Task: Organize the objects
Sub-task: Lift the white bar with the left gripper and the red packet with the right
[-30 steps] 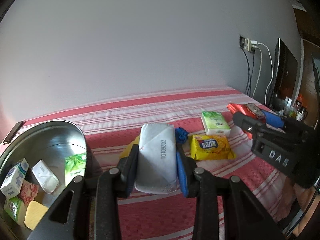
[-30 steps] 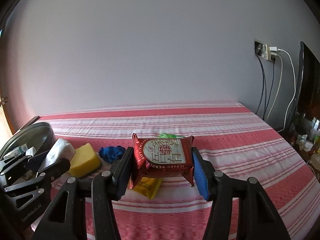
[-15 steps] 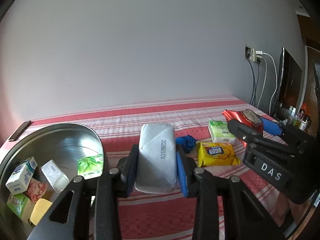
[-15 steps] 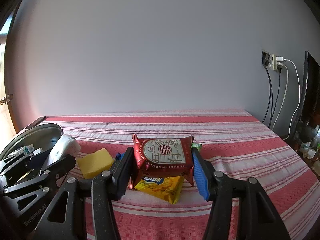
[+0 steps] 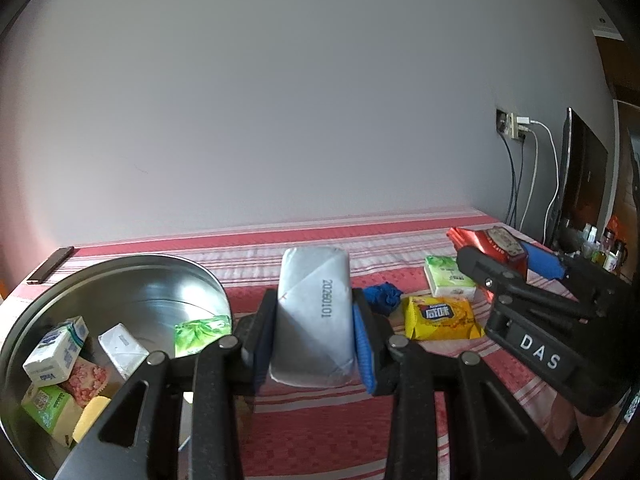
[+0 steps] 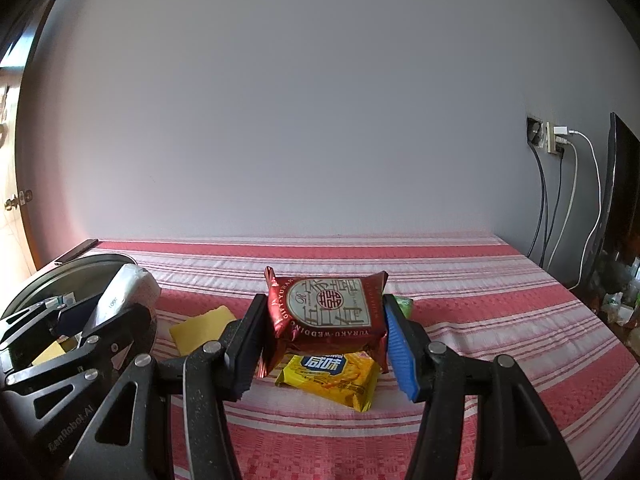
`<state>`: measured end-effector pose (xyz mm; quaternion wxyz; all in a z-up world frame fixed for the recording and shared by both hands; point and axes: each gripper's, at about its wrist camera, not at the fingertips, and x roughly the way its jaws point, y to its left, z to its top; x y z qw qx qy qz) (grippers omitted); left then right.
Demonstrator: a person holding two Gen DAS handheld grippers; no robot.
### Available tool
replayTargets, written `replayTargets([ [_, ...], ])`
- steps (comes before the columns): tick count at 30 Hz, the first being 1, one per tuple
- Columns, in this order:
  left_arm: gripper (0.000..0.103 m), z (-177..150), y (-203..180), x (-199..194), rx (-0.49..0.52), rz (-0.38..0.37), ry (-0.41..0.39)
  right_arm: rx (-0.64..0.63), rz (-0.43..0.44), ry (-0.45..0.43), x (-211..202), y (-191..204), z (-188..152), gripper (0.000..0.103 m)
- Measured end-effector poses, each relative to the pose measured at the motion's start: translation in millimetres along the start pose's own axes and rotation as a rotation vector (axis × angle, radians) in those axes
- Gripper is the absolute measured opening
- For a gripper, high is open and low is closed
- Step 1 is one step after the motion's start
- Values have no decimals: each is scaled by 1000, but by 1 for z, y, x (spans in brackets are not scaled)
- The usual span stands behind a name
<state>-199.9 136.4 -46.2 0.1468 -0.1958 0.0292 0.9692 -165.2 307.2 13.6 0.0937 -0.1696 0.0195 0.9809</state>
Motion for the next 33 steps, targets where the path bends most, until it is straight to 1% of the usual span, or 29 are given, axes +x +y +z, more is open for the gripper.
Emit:
replayTargets([
  [9,34,1,5,-4,-18,17,-32,-12,0,-26,-5,7,0,58],
  [33,34,-3,24,-16,-48,45,-66,-38,41,-55,-11,30,0,58],
])
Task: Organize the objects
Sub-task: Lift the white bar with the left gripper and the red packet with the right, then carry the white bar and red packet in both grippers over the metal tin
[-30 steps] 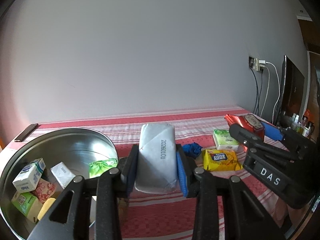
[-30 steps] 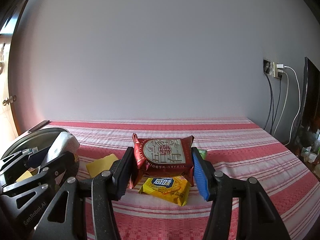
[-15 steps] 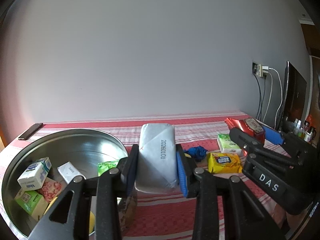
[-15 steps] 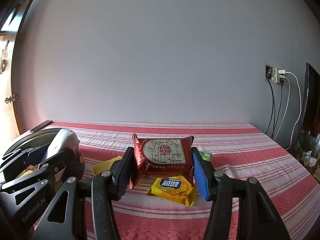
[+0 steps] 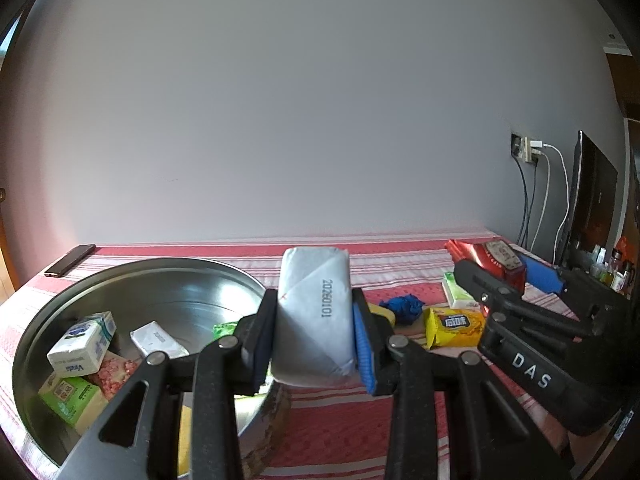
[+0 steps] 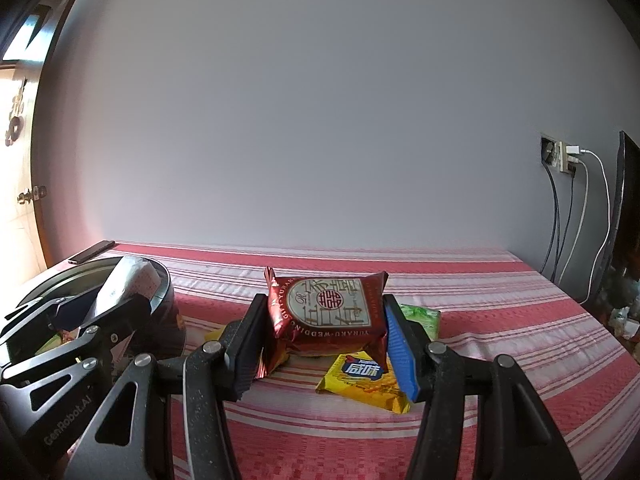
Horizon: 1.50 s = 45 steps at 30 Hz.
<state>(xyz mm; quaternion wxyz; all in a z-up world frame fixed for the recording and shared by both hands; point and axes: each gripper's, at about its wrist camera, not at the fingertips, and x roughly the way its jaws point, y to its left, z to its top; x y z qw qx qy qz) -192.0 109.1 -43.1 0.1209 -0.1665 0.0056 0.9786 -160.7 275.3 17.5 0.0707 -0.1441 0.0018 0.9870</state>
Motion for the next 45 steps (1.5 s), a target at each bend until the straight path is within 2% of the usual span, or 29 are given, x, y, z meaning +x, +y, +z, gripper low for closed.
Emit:
replayTargets([
  [10,34,-3,19,-15,-25,3,-2,-10,44,-2,4,9,1,58],
  [19,34,2,66,-34,-79,77,-11,-50,105,-27,0,35,19,58],
  [31,34,0,105,-33,-122,140,40,-109,209,-30,13,82,43,58],
  [45,34,-3,132,-23,-146,195,98,-149,281,17,25,126,46,58],
])
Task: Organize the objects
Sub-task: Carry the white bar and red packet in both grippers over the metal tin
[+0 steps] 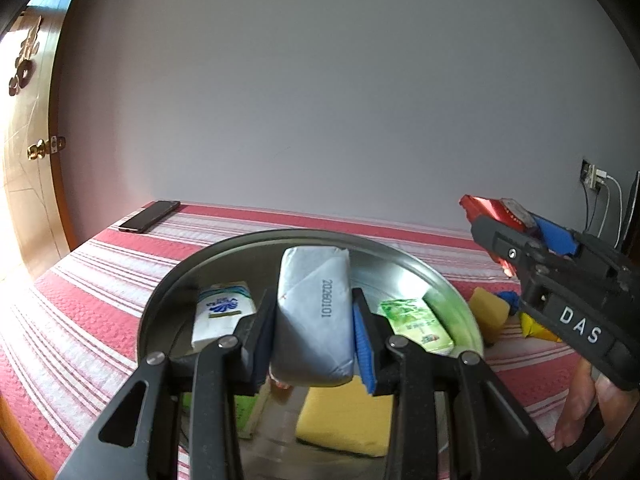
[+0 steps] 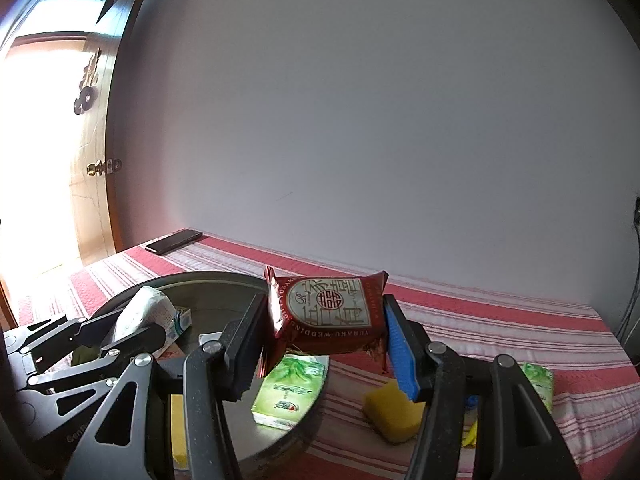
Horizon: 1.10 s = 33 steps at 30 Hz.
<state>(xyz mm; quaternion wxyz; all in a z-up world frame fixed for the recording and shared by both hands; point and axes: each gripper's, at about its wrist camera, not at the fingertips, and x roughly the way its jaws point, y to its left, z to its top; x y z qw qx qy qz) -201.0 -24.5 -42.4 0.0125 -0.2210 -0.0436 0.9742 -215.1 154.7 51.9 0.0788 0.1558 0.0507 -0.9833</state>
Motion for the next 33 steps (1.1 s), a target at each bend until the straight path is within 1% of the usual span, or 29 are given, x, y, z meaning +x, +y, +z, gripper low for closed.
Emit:
replayTargets([
  [5,34,-2,5,5,-2,20,26,-11,27,25,5,9,-1,58],
  [9,34,-3,8,10,1,36,47,-20,49,60,15,19,-5,58],
  [18,34,-5,10,15,16,61,77,-21,75,126,28,24,-13,58],
  [25,34,-9,9,18,28,63,102,-37,88,147,31,31,-18,58],
  [33,34,-9,13,19,14,79,107,-41,91,168,35,34,-21,58],
])
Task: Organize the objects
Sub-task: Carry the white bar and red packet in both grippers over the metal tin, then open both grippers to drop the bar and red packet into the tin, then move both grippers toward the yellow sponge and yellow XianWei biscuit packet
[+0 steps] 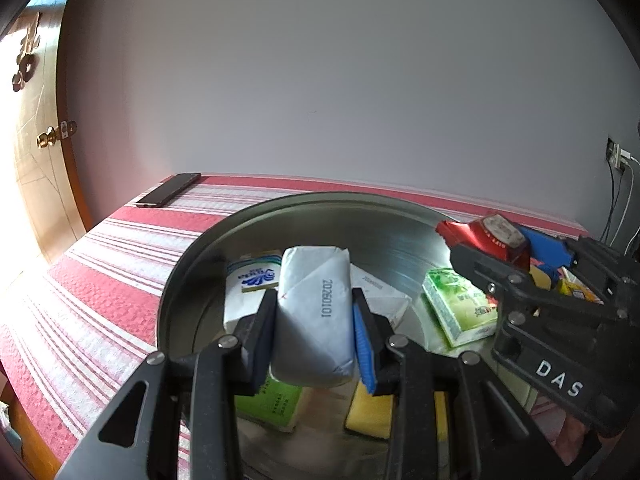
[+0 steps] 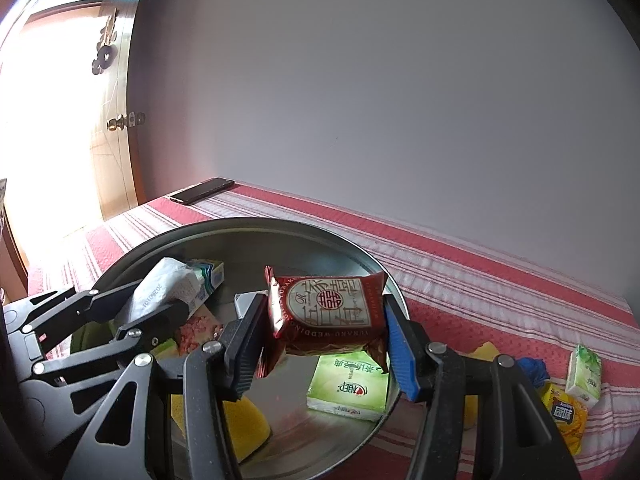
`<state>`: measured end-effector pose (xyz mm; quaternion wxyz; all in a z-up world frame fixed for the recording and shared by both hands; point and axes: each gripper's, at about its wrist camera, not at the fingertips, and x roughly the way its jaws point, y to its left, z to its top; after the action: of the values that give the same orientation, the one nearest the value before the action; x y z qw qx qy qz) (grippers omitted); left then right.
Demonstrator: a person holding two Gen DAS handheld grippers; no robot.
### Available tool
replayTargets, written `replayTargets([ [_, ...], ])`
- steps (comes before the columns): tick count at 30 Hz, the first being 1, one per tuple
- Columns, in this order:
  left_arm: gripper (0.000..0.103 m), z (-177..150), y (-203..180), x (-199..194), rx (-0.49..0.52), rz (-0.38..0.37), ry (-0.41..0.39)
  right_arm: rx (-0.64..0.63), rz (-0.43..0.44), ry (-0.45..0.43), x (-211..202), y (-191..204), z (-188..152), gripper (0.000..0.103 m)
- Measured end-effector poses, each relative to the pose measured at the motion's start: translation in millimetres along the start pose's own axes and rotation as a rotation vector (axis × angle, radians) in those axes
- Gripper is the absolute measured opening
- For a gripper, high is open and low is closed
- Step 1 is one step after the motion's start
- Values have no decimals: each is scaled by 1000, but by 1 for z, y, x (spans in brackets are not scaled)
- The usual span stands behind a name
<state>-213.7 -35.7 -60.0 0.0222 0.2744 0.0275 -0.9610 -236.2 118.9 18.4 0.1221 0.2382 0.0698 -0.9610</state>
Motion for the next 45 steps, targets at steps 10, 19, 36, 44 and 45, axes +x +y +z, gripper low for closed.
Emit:
replayTargets([
  [10,65,0,6,-10,-24,51,-37,25,8,-22,-3,-2,0,73],
  [19,82,7,-29,-29,31,-4,-97,105,-64,-69,-34,-49,-10,74],
  [36,93,14,-141,-2,254,-166,-113,452,-319,40,-76,-199,-77,76],
  [44,99,29,-139,27,274,-82,-128,470,-317,156,-64,-204,-84,79],
  [45,99,33,-135,30,249,-88,-110,466,-310,171,-59,-203,-85,79],
])
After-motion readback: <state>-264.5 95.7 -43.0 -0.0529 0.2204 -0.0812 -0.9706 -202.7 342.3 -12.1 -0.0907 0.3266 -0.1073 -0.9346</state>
